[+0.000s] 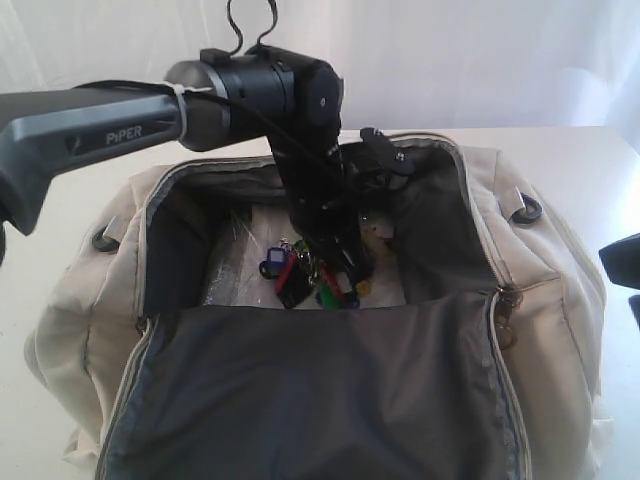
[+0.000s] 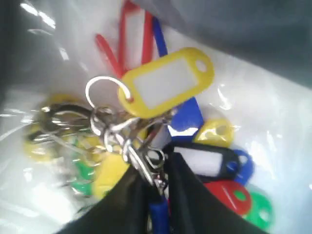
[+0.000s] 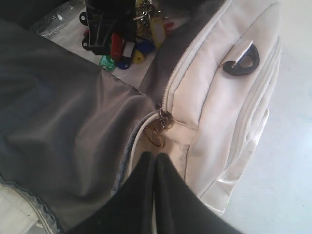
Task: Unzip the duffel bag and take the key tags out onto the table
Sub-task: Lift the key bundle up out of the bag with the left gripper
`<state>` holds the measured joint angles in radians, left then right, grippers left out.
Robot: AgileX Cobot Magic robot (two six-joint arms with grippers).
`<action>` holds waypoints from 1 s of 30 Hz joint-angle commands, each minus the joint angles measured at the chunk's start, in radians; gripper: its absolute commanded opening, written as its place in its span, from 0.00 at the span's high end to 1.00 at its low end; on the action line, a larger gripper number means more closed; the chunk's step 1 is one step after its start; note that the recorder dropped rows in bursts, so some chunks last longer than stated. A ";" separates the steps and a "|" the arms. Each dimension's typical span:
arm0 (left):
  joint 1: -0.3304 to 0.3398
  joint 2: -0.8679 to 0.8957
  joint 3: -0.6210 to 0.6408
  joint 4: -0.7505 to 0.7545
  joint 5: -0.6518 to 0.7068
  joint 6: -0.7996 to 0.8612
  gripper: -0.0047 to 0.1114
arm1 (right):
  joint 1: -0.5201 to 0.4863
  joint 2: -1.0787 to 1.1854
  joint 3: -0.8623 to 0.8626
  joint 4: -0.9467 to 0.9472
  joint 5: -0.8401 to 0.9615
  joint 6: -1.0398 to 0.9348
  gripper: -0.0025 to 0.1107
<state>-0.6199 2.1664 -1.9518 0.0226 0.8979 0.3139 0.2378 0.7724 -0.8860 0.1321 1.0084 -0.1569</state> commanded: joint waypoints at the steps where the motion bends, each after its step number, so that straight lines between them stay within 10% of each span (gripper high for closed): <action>1: -0.002 -0.088 -0.031 0.000 0.030 0.004 0.96 | 0.001 -0.004 0.003 -0.007 -0.015 0.001 0.98; 30: -0.002 -0.334 -0.033 -0.196 0.197 0.341 0.96 | 0.001 -0.004 0.003 -0.007 0.003 0.001 0.98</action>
<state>-0.6181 1.8699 -1.9767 -0.1209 1.0544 0.6003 0.2378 0.7724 -0.8860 0.1321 1.0082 -0.1569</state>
